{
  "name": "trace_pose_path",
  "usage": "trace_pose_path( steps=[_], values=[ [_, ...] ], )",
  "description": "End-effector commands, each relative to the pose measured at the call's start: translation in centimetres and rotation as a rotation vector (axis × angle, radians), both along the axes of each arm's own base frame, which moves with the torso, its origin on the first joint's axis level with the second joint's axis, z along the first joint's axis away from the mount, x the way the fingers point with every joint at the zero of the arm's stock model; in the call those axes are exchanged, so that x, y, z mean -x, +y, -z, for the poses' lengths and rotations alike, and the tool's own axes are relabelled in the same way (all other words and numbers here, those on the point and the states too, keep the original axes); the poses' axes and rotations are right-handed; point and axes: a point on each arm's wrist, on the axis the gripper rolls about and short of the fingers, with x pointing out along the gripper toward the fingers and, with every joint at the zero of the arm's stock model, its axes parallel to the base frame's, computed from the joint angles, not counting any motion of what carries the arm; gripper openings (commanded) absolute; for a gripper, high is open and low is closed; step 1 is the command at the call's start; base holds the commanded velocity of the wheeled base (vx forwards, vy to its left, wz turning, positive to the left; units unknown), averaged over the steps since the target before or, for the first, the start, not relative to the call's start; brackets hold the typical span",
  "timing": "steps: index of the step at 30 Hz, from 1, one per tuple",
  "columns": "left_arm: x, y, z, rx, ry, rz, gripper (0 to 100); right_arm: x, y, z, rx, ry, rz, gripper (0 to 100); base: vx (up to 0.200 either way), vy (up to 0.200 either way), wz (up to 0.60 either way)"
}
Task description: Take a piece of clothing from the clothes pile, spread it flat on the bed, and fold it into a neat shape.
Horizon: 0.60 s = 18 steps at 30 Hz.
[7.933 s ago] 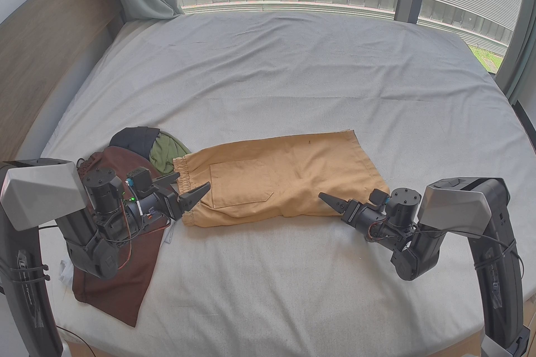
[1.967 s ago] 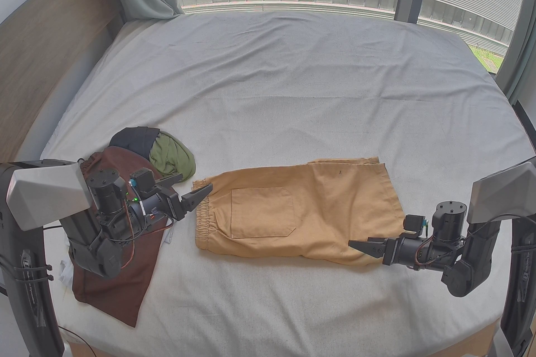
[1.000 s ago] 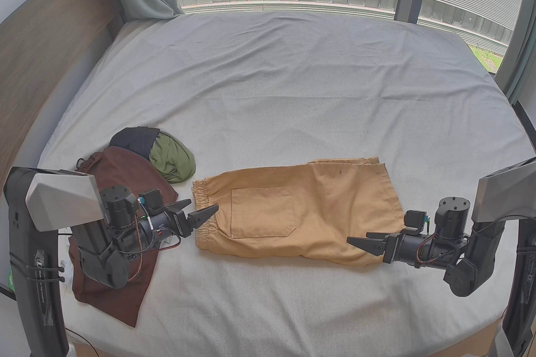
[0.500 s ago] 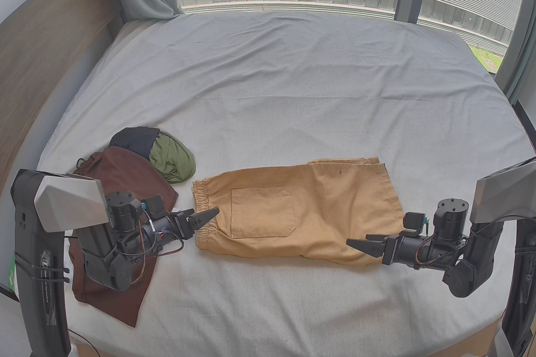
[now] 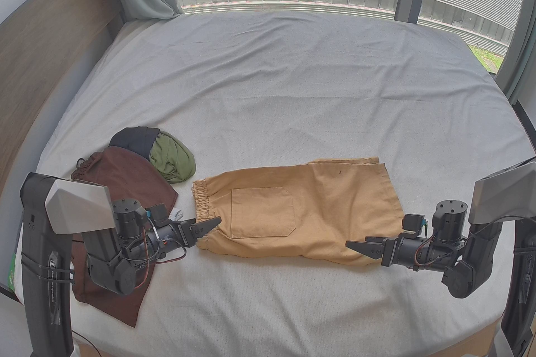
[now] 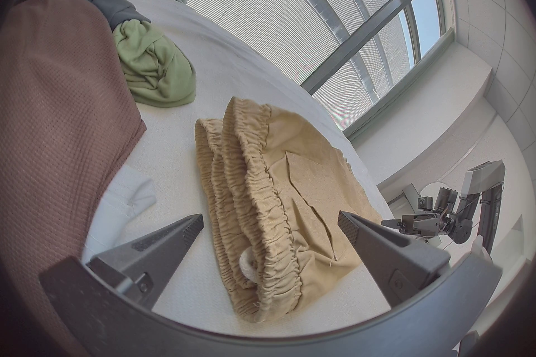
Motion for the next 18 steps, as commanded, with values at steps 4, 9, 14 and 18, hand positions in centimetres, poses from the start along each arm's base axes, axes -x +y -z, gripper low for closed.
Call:
trace_pose_path(
  steps=[4,9,14,18],
  values=[
    [-0.2,-0.5,1.3,0.021,0.044,0.005,100,0.0,0.2,0.2,0.005,0.002,0.004,100,0.000,0.000,0.00],
    [-0.1,-1.1,1.1,0.093,0.098,-0.007,100,0.0,0.4,0.2,0.011,0.002,0.008,100,0.000,0.000,0.00],
    [-0.2,-1.6,0.1,0.182,0.142,-0.036,100,0.0,0.5,0.4,0.012,0.007,0.006,100,0.000,0.000,0.00],
    [-0.3,-1.9,-0.6,0.232,0.164,-0.058,100,0.0,0.5,0.4,0.012,0.007,0.006,100,0.000,0.000,0.00]
  ],
)
